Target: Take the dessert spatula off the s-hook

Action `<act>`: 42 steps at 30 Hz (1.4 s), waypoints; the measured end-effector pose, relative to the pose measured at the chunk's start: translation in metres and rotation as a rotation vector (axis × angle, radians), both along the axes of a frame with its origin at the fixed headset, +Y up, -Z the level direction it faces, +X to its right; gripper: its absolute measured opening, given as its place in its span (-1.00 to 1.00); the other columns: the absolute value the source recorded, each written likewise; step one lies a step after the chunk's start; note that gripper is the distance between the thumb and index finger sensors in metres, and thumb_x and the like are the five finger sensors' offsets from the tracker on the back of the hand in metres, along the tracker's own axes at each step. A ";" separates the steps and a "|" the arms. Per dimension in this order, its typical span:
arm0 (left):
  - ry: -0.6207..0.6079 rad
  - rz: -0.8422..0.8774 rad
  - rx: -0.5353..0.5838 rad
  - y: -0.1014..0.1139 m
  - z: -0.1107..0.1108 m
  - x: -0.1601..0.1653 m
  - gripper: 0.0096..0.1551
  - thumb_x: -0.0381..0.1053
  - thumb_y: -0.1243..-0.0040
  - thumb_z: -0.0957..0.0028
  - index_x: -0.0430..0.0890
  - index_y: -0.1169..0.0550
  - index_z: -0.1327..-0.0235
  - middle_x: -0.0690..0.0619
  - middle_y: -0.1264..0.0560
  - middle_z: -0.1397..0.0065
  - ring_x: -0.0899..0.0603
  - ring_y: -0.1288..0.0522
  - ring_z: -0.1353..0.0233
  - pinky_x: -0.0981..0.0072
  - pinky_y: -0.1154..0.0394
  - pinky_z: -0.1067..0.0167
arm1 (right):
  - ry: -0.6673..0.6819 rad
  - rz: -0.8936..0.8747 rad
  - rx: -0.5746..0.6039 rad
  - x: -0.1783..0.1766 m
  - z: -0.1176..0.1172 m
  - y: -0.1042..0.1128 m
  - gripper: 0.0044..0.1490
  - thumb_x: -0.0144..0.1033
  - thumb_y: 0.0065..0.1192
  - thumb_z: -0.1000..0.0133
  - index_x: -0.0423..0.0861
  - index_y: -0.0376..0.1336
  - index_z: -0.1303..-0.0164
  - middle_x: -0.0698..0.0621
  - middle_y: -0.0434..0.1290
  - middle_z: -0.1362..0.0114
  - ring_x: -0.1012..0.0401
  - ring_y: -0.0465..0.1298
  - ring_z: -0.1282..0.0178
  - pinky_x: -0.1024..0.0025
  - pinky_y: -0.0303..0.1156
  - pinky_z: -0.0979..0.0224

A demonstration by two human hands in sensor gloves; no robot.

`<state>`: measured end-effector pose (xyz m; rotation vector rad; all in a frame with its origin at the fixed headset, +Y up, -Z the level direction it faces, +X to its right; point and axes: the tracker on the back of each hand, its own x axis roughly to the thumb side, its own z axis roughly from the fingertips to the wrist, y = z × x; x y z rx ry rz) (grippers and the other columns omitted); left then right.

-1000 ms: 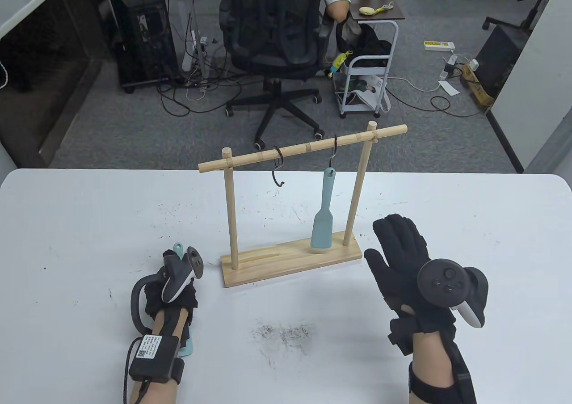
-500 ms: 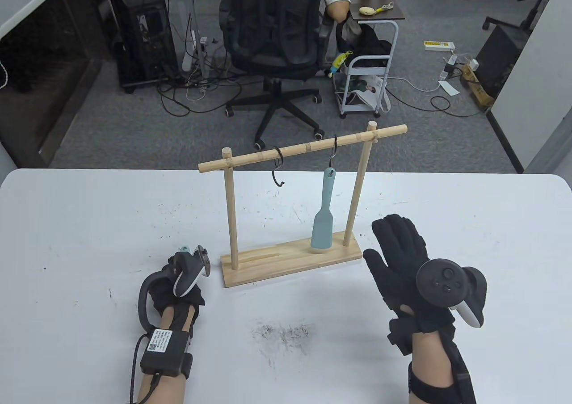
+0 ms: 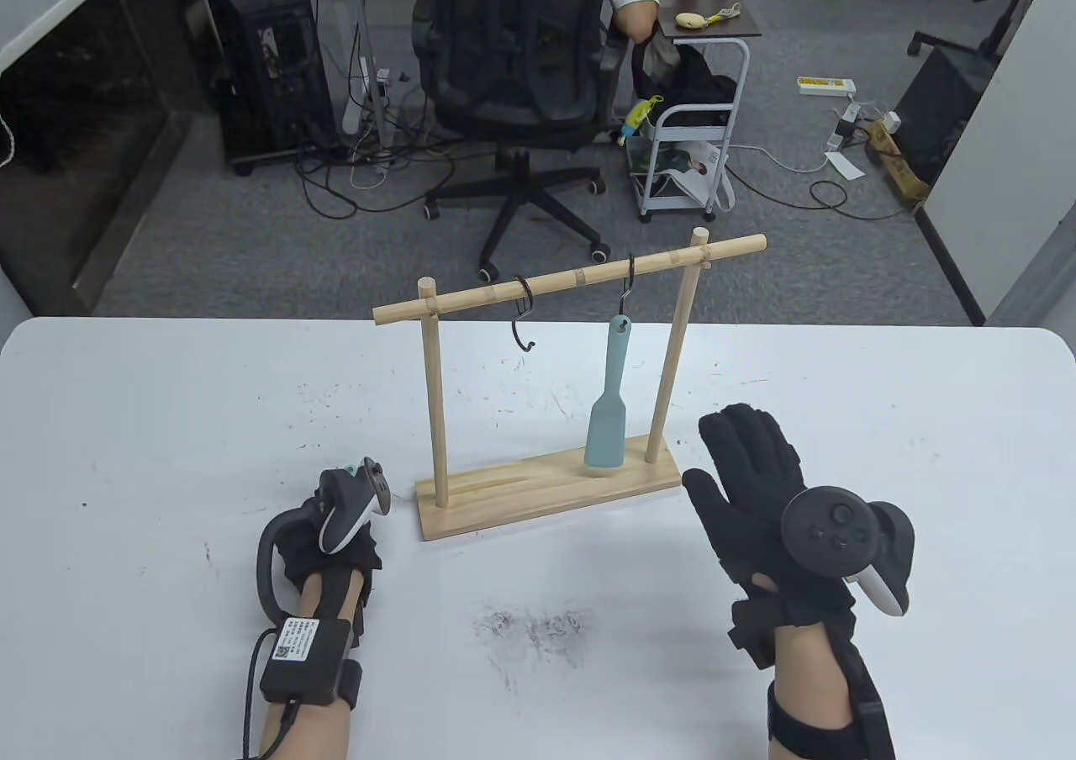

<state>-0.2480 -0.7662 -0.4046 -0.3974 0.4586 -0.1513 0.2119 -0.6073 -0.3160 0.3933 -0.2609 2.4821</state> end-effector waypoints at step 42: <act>-0.519 0.231 0.946 0.169 0.117 0.096 -0.20 0.39 -0.01 -0.22 0.14 -0.30 -0.72 0.05 -0.42 -0.69 -0.17 -0.45 -0.62 -0.17 -0.36 -0.57 | -0.017 0.028 -0.014 -0.003 -0.004 -0.003 -0.07 0.22 0.10 -0.18 -0.09 0.16 -0.67 -0.21 0.09 -0.77 -0.30 0.07 -0.70 -0.35 0.01 -0.56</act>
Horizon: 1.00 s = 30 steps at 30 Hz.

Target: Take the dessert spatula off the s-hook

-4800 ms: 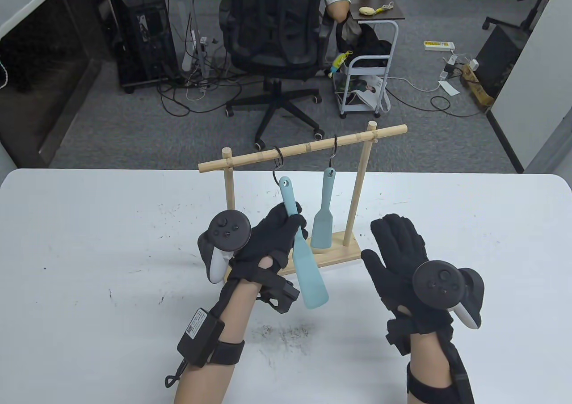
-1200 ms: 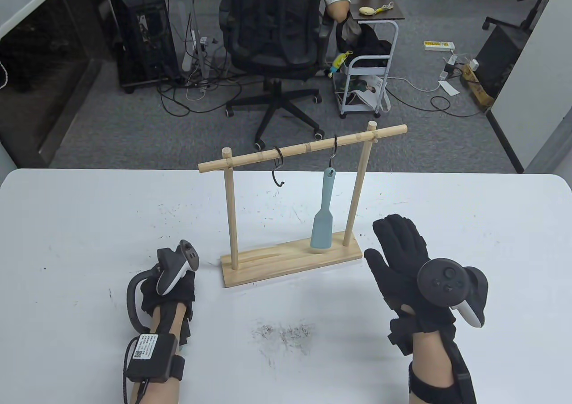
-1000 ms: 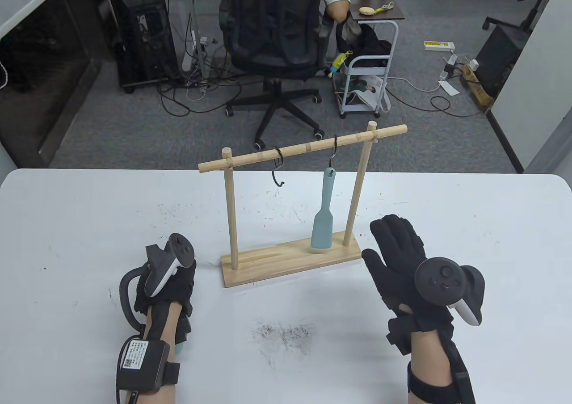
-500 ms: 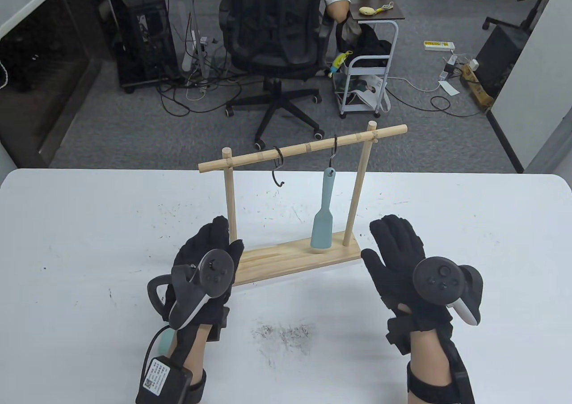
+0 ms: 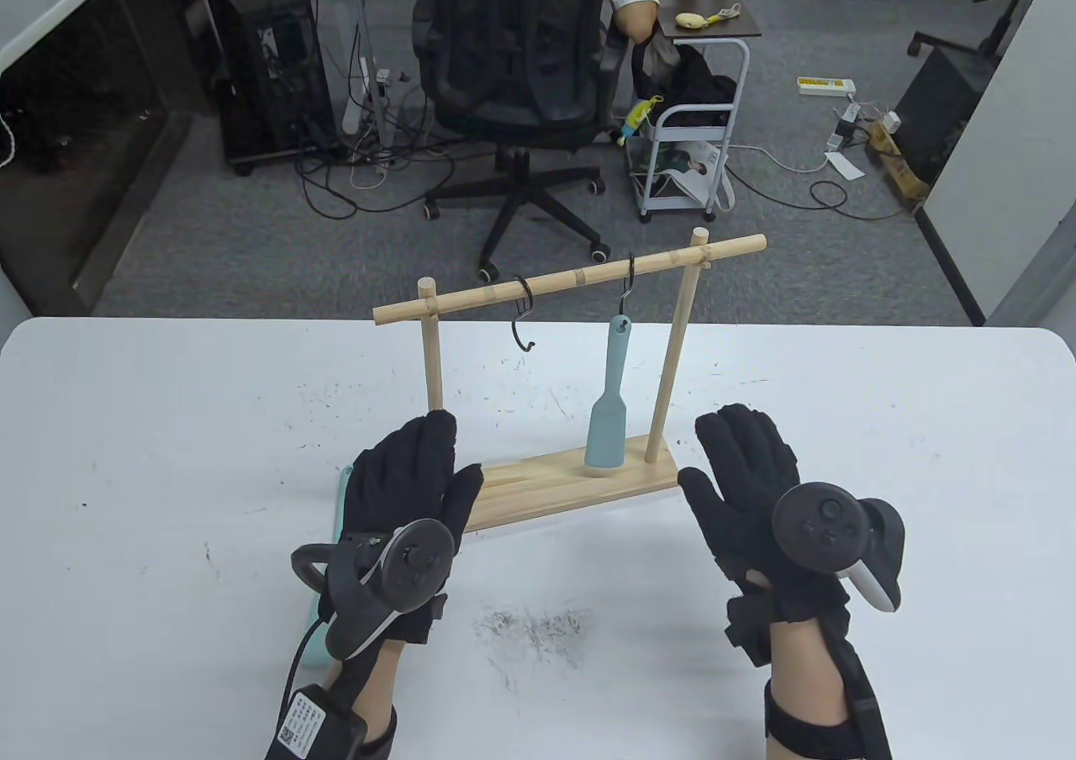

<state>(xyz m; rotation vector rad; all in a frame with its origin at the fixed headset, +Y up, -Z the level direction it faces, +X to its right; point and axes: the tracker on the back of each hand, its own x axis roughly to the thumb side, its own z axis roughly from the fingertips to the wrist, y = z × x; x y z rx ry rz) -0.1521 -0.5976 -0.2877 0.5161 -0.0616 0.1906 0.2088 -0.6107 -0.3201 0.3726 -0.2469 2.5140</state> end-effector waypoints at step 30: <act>-0.023 -0.080 -0.118 -0.019 -0.021 0.008 -0.08 0.47 0.04 -0.20 0.18 -0.13 -0.83 0.01 -0.10 -0.90 -0.31 -0.01 -0.84 -0.38 0.01 -0.66 | -0.018 0.084 -0.012 -0.015 -0.009 -0.011 -0.05 0.22 0.09 -0.19 -0.09 0.09 -0.70 -0.21 0.07 -0.77 -0.27 0.06 -0.71 -0.29 -0.01 -0.59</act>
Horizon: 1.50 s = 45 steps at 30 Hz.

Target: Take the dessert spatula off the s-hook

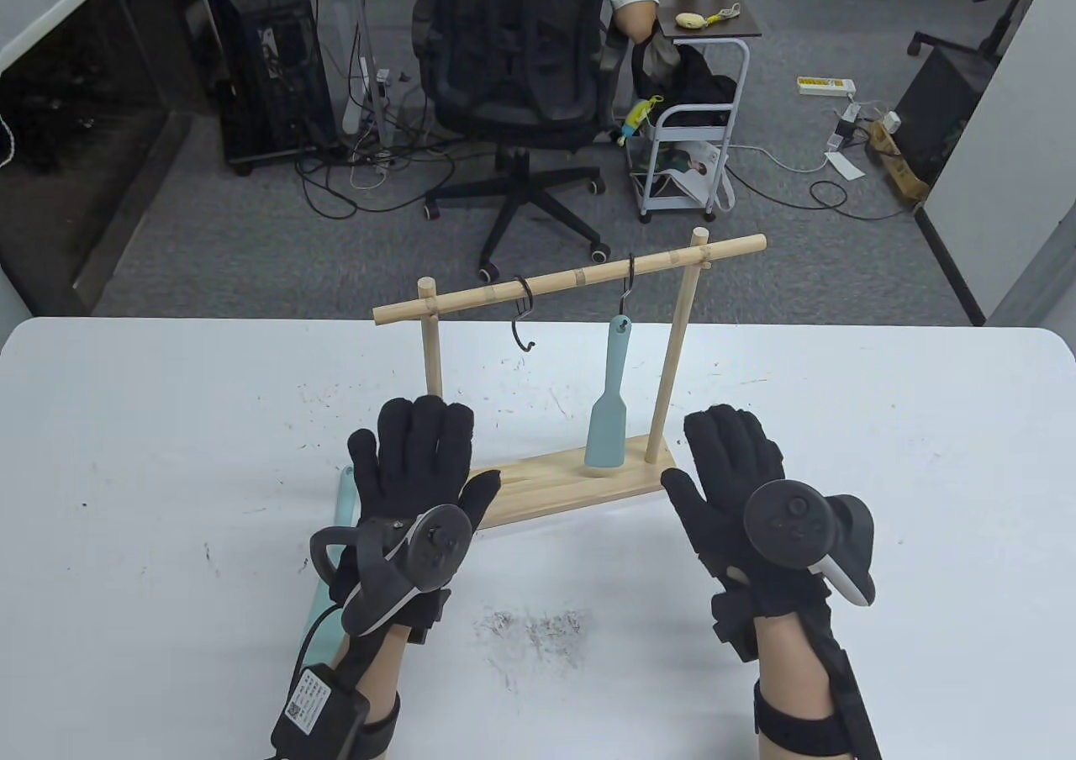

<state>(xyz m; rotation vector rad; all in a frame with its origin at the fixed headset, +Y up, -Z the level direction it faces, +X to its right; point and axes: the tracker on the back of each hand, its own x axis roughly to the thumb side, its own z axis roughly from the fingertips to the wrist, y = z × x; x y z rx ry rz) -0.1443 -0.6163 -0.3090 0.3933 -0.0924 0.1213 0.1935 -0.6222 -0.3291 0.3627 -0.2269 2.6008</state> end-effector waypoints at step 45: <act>-0.031 0.059 0.036 0.009 0.008 -0.011 -0.11 0.46 0.02 -0.20 0.20 -0.17 -0.81 0.00 -0.15 -0.89 -0.31 -0.06 -0.84 -0.39 -0.04 -0.65 | -0.019 -0.619 -0.297 -0.059 -0.126 -0.042 0.03 0.03 0.29 -0.14 -0.12 -0.11 -0.66 -0.20 0.03 -0.69 -0.17 0.16 -0.65 -0.15 0.09 -0.57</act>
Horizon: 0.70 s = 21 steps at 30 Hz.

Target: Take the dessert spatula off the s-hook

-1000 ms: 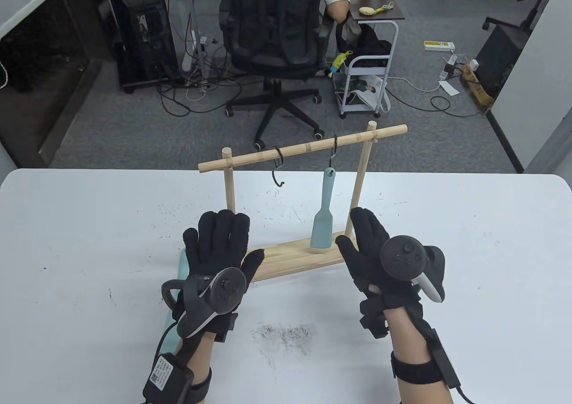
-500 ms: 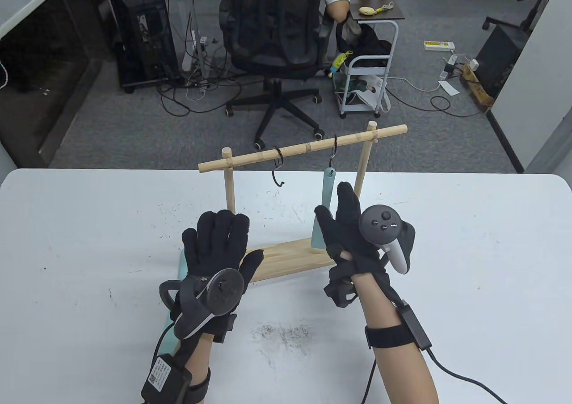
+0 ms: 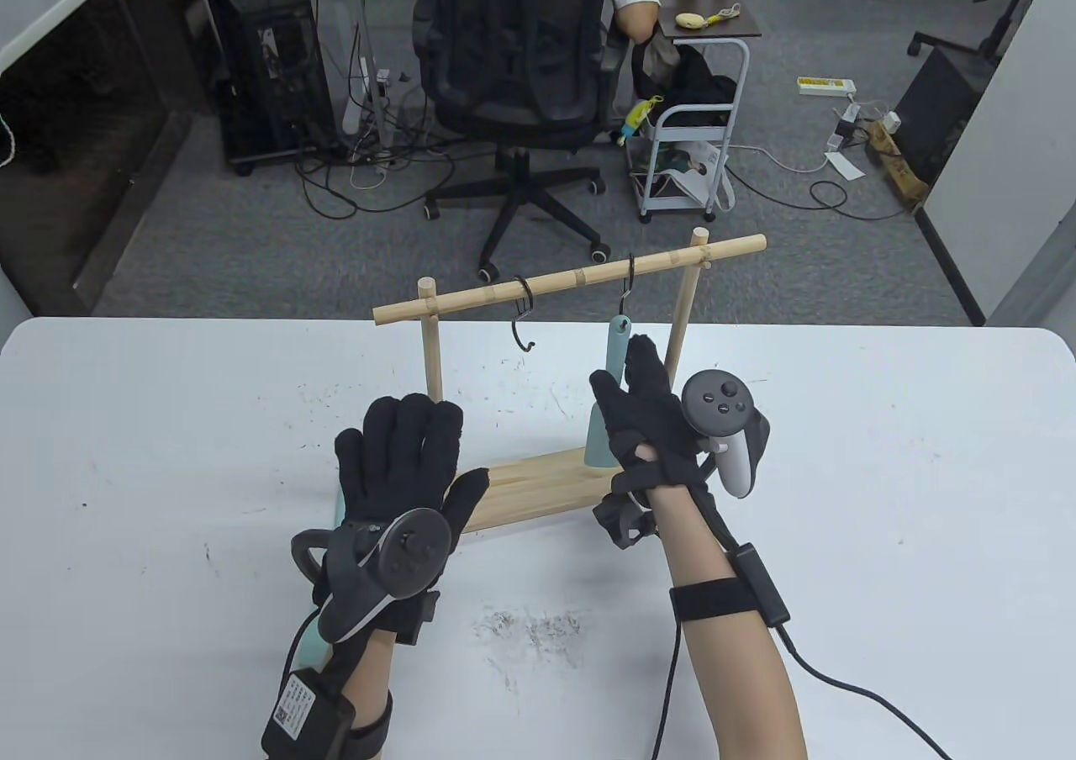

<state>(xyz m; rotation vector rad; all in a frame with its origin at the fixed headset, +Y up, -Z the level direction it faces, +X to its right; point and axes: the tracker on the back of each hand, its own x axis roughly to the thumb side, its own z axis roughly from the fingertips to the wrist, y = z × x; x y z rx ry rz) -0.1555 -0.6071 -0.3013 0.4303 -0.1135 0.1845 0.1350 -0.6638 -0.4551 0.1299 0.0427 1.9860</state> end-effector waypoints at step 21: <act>0.002 0.012 0.008 0.001 0.000 -0.003 -0.11 0.46 0.02 -0.20 0.20 -0.18 -0.81 0.00 -0.16 -0.89 -0.31 -0.06 -0.83 -0.40 -0.04 -0.65 | 0.176 -0.140 -0.106 0.007 -0.010 -0.004 -0.30 -0.07 0.24 -0.17 -0.08 0.20 -0.50 -0.15 0.30 -0.57 -0.10 0.40 -0.53 -0.15 0.23 -0.49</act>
